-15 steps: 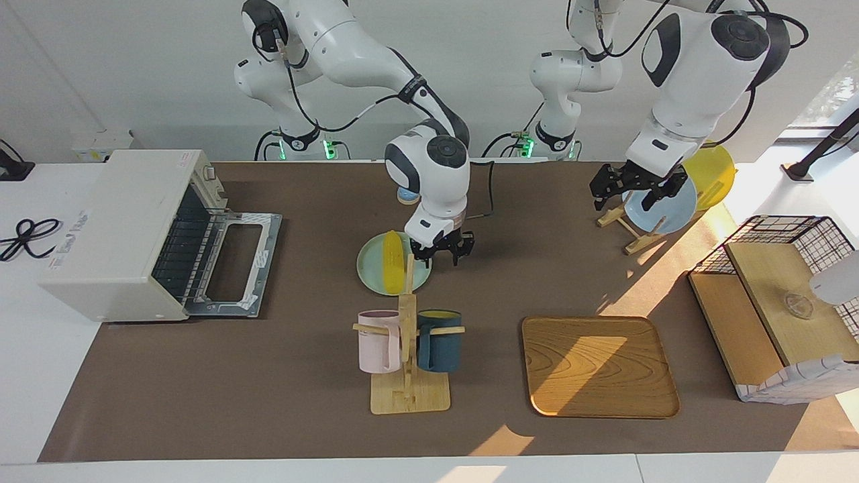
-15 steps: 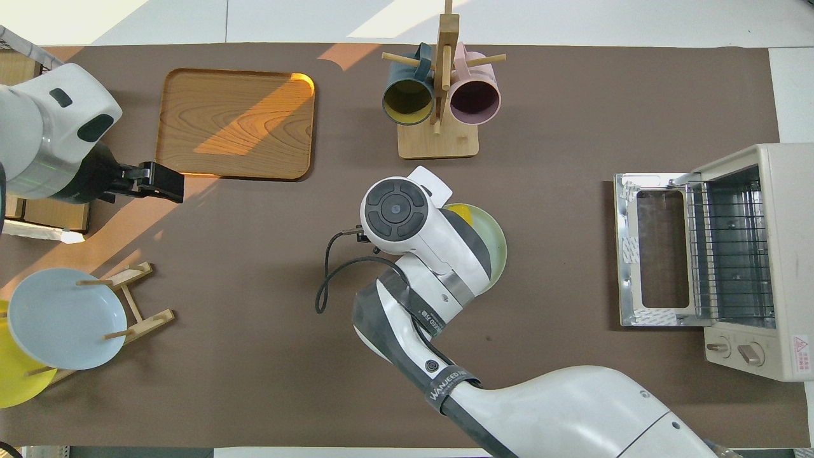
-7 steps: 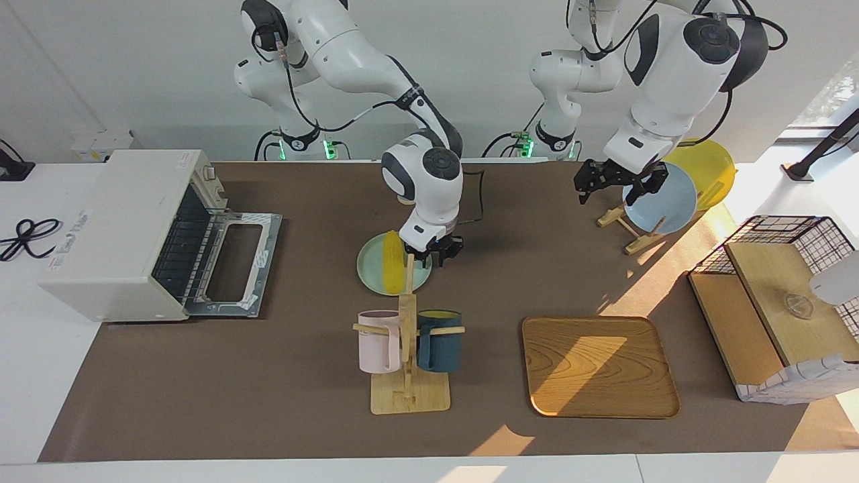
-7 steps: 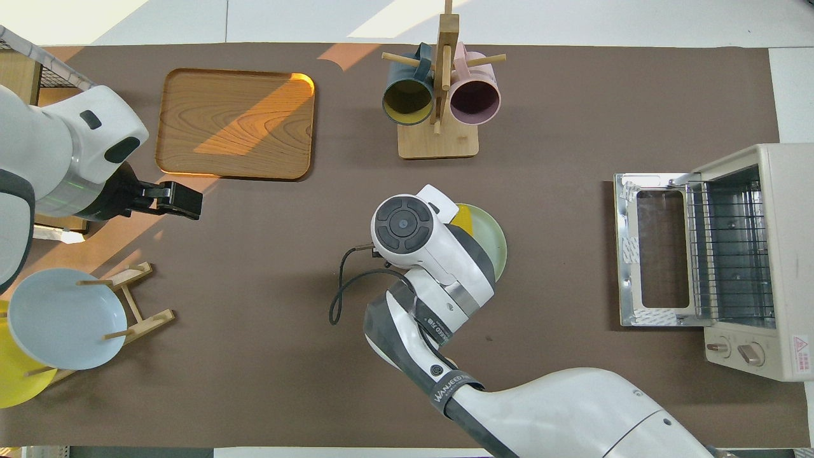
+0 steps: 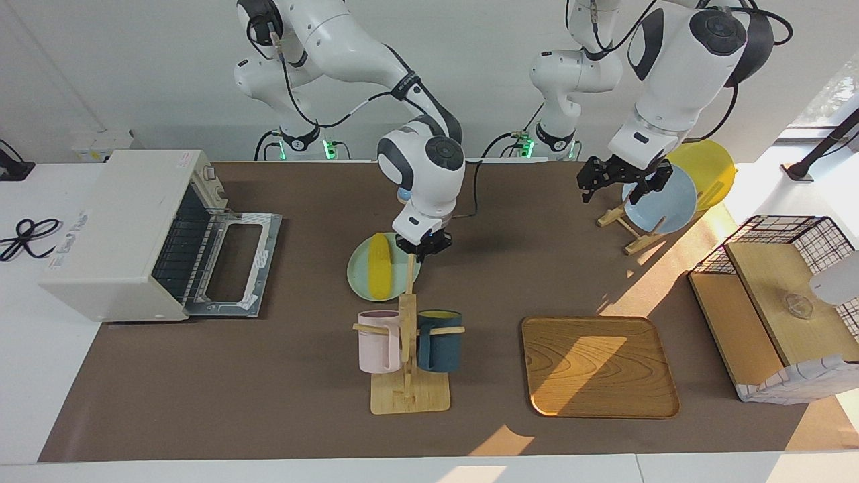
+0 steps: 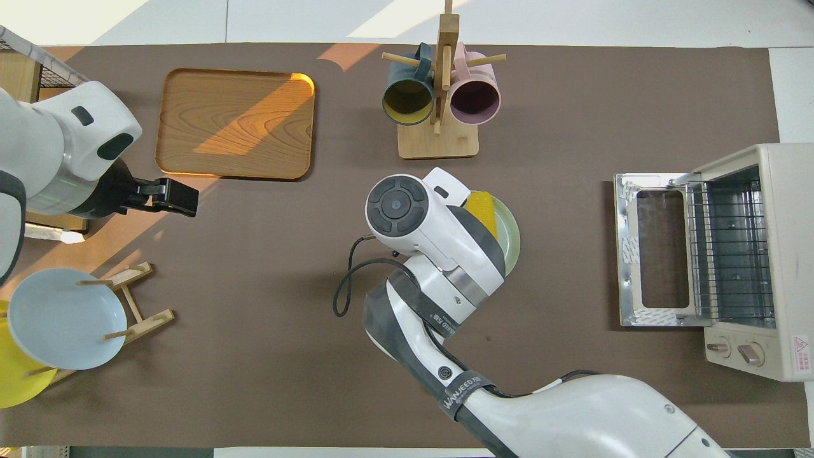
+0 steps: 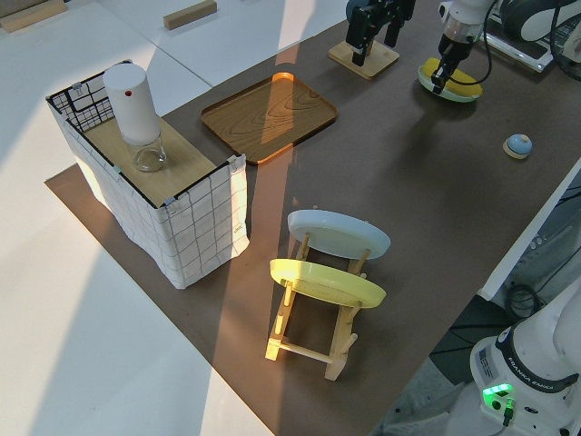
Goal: Put corn in oven
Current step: 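Grasp the corn on the plate with the right gripper, then carry the corn to the open oven with the right gripper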
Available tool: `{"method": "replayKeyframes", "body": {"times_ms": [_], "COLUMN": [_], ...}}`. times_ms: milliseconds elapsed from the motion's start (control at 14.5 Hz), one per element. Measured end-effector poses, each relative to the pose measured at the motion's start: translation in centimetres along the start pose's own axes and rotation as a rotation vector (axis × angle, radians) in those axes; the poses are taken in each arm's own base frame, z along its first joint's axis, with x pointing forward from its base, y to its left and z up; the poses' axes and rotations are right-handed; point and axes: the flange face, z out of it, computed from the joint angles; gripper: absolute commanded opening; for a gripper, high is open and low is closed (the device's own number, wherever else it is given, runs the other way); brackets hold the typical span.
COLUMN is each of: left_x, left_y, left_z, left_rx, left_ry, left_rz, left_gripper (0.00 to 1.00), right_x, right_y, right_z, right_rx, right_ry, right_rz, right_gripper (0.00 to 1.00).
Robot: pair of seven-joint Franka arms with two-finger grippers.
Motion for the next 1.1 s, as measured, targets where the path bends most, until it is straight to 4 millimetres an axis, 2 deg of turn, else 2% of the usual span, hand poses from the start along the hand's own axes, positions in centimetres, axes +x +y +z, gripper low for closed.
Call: {"method": "replayKeyframes", "body": {"times_ms": [138,275,482,620,826,964,1101], "left_x": [0.0,0.0,0.0,0.0,0.0,0.1,0.2], "left_y": [0.1,0.1,0.1,0.0,-0.1,-0.4,-1.4], "left_z": [0.0,0.0,0.0,0.0,0.0,-0.1,-0.2], "left_rx": [-0.008,-0.009,-0.01,-0.01,-0.01,-0.01,-0.011], "left_ry": [0.001,0.001,0.001,0.001,0.001,0.002,0.005], "left_rz": [0.0,0.0,-0.001,-0.004,-0.005,-0.011,-0.028], "left_gripper": [1.0,1.0,1.0,1.0,1.0,1.0,1.0], "right_x": [1.1,2.1,3.3,3.2,2.3,1.3,0.3], "right_y": [2.4,5.9,13.9,20.3,29.3,33.3,36.2], "right_z": [-1.6,-2.3,-3.0,-2.2,0.0,1.3,2.7], "right_rx": [-0.054,-0.081,-0.096,-0.097,-0.081,-0.068,-0.054], "right_ry": [-0.021,-0.059,-0.117,-0.162,-0.232,-0.268,-0.299], "right_rz": [0.016,0.032,0.083,0.111,0.12,0.123,0.113], "right_gripper": [0.0,0.0,0.0,0.0,0.0,0.0,0.0]}}
